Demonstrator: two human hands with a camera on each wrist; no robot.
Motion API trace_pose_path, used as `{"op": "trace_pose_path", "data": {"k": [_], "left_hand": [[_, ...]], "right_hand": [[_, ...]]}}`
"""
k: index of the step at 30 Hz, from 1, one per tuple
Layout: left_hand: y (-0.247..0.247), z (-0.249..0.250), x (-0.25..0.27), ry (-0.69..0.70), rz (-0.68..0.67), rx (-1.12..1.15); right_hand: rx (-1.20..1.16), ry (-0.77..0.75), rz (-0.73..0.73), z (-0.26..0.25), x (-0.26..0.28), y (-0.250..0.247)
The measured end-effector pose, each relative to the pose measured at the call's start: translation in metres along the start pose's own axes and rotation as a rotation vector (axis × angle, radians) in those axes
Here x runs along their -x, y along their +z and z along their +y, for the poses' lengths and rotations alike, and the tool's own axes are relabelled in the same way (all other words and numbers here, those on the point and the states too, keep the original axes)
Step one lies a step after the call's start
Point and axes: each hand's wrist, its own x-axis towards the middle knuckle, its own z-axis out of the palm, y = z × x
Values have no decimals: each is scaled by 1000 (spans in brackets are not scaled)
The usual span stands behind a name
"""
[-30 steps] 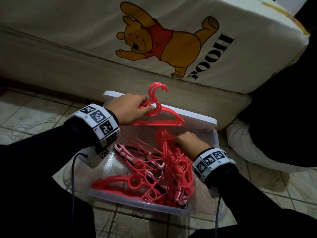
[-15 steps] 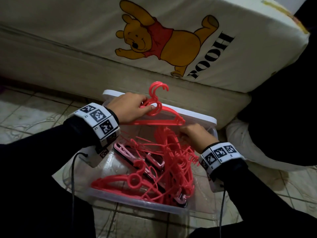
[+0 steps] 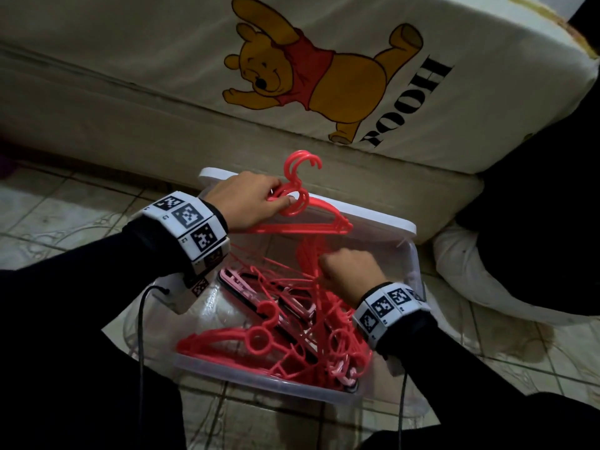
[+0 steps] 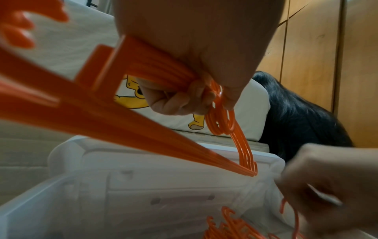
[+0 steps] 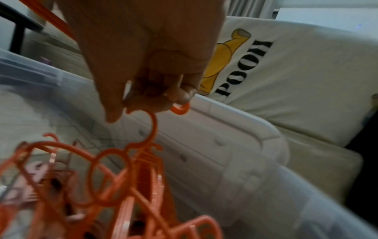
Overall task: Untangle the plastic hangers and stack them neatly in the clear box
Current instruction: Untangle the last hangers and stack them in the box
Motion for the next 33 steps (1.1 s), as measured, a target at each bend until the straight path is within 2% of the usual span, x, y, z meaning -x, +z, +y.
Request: {"op": "trace_pose_path", "data": {"k": [3,8,10,14,18,22,25,30,33], "left_hand": [[-1,2,0,3,-1,-9],[-1,4,1,1,-8,-8],[-1,3,1,1,5,-14],[-1,2,2,1,13,-22],[-1,-1,0,-17,15,-31],[-2,0,0,-22,12,-39],[-3,0,-1,-20,10,-63],[-8,1,-1,-22,72,-134],[-11,4,1,-4,110,-127]], "right_hand": [[-18,-206,-192,-27,1,12],[12,-442,-320,-48,11,40],[34,-481,-367,-52,15,48],[100,-445,-388,-60,18,55],[-32,-324,-263,-48,7,40],[-137,-161,-203,-22,-4,12],[-293,-56,-82,-4,-3,-11],[-517,-33,193,18,6,-37],[-603,-32,281,22,10,-43]]}}
